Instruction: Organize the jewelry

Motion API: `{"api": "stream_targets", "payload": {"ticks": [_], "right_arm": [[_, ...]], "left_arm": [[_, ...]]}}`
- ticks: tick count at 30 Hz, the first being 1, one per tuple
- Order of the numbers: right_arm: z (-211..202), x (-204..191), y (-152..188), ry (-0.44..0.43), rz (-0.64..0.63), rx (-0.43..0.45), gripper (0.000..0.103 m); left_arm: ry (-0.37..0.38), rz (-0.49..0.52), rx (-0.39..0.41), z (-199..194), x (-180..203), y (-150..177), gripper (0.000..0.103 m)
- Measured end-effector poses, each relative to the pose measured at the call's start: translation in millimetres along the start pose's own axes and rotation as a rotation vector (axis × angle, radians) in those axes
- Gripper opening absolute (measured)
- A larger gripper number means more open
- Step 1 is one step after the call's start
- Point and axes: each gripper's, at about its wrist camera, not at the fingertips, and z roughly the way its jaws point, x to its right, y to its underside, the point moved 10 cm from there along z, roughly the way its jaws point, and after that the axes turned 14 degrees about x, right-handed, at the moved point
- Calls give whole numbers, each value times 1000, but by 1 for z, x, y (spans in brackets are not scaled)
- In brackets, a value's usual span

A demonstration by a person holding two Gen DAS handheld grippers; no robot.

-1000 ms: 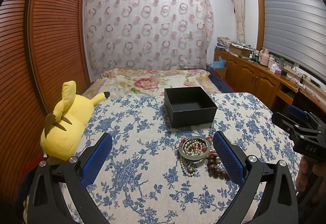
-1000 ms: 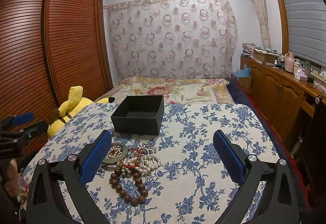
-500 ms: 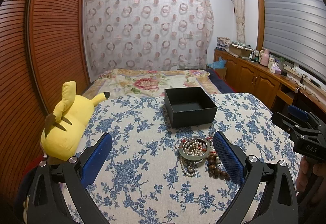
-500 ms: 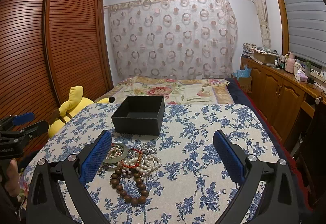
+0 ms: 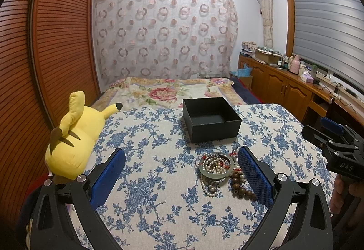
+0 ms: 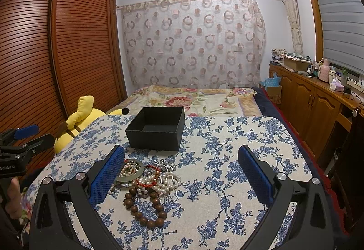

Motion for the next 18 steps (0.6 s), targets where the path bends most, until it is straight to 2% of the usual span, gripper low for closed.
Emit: {"api": "stream_targets", "payload": {"ticks": [18], "right_arm": [[2, 1, 1, -5, 0, -4, 101]], "left_arm": [[3, -1, -9, -1, 3, -1, 96]]}}
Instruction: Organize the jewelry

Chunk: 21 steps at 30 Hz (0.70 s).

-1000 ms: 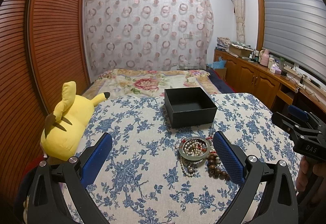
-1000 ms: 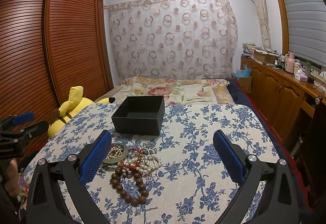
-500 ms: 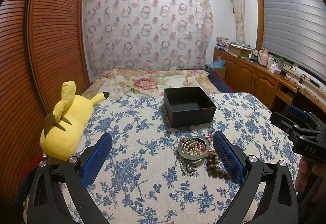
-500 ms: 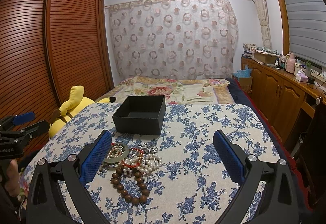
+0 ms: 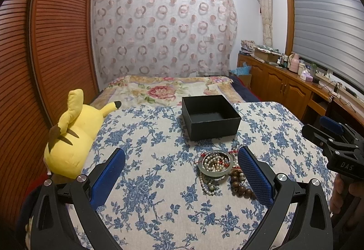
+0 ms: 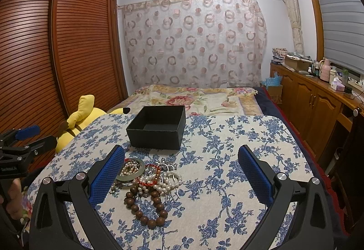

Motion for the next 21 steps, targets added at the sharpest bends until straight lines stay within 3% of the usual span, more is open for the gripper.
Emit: {"api": "stream_targets", "payload": {"ticks": [8, 17, 21], "right_arm": [[2, -8, 8, -8, 0, -19, 101], [13, -5, 31, -53, -23, -67, 100], [16, -10, 45, -96, -42, -108, 89]], "left_arm": [[13, -10, -39, 12, 2, 18, 96], [80, -12, -130, 41, 7, 51, 96], [122, -13, -174, 55, 15, 64, 96]]}}
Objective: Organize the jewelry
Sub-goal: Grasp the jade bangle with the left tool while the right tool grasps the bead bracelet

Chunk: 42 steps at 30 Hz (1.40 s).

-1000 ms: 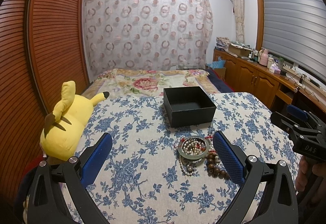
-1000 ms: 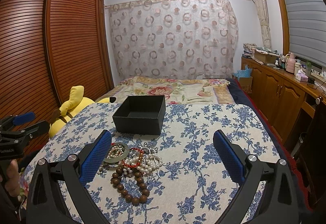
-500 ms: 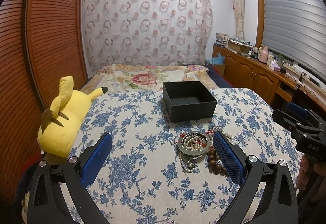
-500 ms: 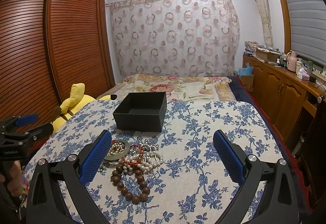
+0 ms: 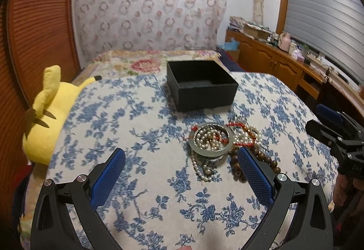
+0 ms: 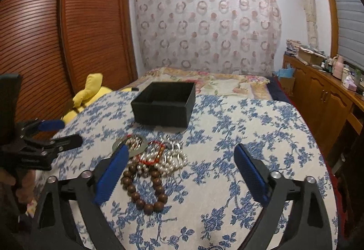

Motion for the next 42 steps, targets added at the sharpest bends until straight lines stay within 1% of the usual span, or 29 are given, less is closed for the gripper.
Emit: {"api": "stream_targets", "payload": {"ticks": [3, 11, 16, 18, 21, 25, 31, 35, 36, 42], "right_arm": [[3, -6, 10, -36, -6, -26, 79], [6, -16, 31, -92, -39, -99, 70], [8, -16, 42, -107, -40, -132, 69], [9, -16, 45, -118, -35, -143, 69], [11, -19, 49, -128, -40, -158, 69], [12, -23, 55, -142, -48, -172, 69], [12, -29, 59, -156, -57, -182, 69], [13, -33, 61, -167, -66, -191, 69], [14, -34, 62, -171, -68, -192, 69], [16, -51, 65, -233, -98, -210, 54]], "left_arm": [[31, 2, -36, 12, 5, 7, 96], [109, 2, -112, 39, 17, 15, 96], [146, 12, -156, 58, 29, 17, 94], [163, 15, -174, 64, 35, 19, 90], [183, 5, -202, 75, 40, 23, 87], [189, 6, -228, 87, 41, 27, 86], [218, -14, -245, 98, 42, 27, 84], [208, 2, -240, 99, 39, 27, 69], [202, 4, -237, 98, 38, 27, 69], [179, -9, -178, 84, 27, 15, 69]]}}
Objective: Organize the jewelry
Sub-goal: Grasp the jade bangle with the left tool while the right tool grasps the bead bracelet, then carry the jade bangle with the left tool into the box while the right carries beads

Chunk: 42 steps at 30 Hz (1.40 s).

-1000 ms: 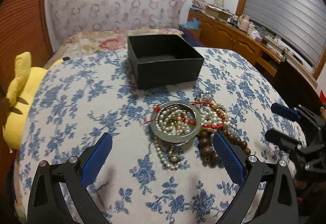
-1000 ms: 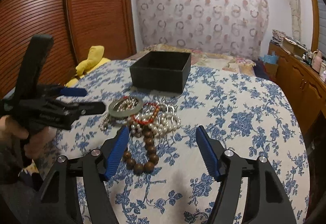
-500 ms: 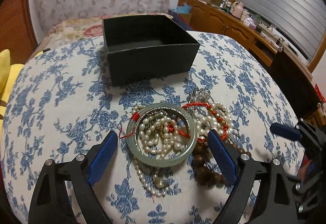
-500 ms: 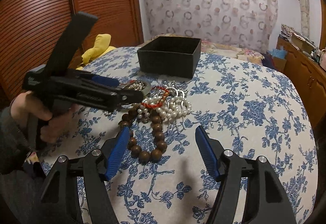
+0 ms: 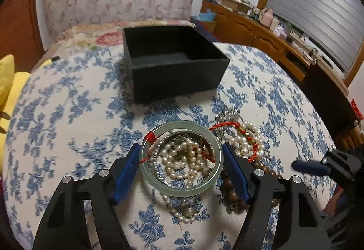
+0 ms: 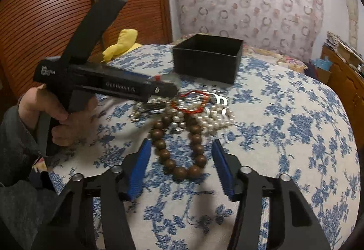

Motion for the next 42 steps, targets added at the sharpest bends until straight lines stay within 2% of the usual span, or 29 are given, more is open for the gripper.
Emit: {"api": "stream_targets", "payload": {"ticks": [8, 15, 17, 18, 20, 23, 33, 42], "right_arm": [[16, -25, 10, -81, -63, -69, 42], [29, -27, 20, -69, -129, -132, 40], [30, -27, 21, -66, -148, -137, 33], [31, -26, 20, -69, -151, -137, 17], [29, -24, 20, -74, -152, -138, 15], [22, -23, 13, -89, -133, -118, 15], [-12, -12, -55, -53, -139, 35, 14], [-28, -5, -99, -50, -143, 119, 14]], "left_arm": [[-32, -9, 80, -29, -8, -16, 69], [-43, -2, 116, -43, -9, -20, 69], [-48, 1, 122, -46, -9, -20, 69], [-49, 2, 122, -46, -9, -20, 69], [-50, 1, 125, -47, -10, -21, 69], [-51, -4, 128, -49, -11, -21, 69], [-55, -7, 143, -53, -13, -26, 69], [-54, -1, 163, -59, -10, -35, 69]]}}
